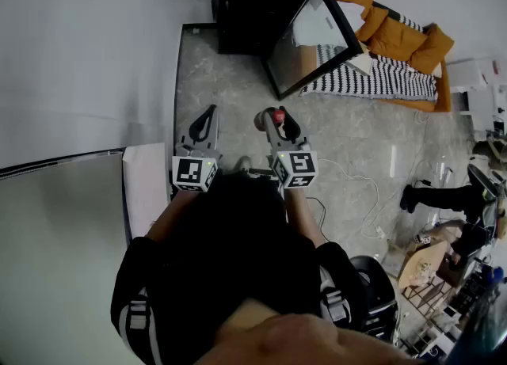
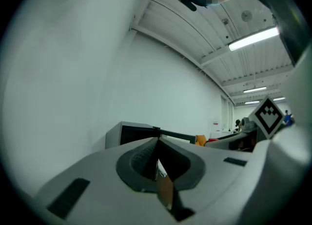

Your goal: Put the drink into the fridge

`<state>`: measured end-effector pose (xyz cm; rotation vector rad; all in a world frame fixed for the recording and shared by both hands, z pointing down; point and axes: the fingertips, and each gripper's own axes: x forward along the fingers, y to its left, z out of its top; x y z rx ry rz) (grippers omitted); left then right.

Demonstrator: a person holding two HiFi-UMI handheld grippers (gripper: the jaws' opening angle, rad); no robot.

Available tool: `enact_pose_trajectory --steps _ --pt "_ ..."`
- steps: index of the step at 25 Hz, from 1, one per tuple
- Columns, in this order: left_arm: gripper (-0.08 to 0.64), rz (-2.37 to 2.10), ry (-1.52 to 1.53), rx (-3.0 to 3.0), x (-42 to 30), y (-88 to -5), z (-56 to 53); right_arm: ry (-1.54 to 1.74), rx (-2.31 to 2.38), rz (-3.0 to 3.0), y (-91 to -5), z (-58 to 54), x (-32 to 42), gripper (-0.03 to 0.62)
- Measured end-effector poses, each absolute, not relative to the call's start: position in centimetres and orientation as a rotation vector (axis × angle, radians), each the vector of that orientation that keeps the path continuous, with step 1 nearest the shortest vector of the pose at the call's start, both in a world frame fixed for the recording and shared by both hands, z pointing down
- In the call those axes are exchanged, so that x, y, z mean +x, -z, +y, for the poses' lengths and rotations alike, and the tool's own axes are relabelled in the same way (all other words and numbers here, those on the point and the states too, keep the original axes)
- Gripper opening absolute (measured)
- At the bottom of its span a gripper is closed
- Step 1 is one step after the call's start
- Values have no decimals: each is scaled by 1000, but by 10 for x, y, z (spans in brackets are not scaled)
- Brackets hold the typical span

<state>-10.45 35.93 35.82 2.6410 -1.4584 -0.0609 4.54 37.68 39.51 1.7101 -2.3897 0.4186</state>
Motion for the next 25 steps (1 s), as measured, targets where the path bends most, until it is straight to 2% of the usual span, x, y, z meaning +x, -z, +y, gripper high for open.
enact_pose_trajectory --steps 25 --pt "5 -1374 84 2676 -156 -366 328 -359 1805 -2340 -392 341 11 143"
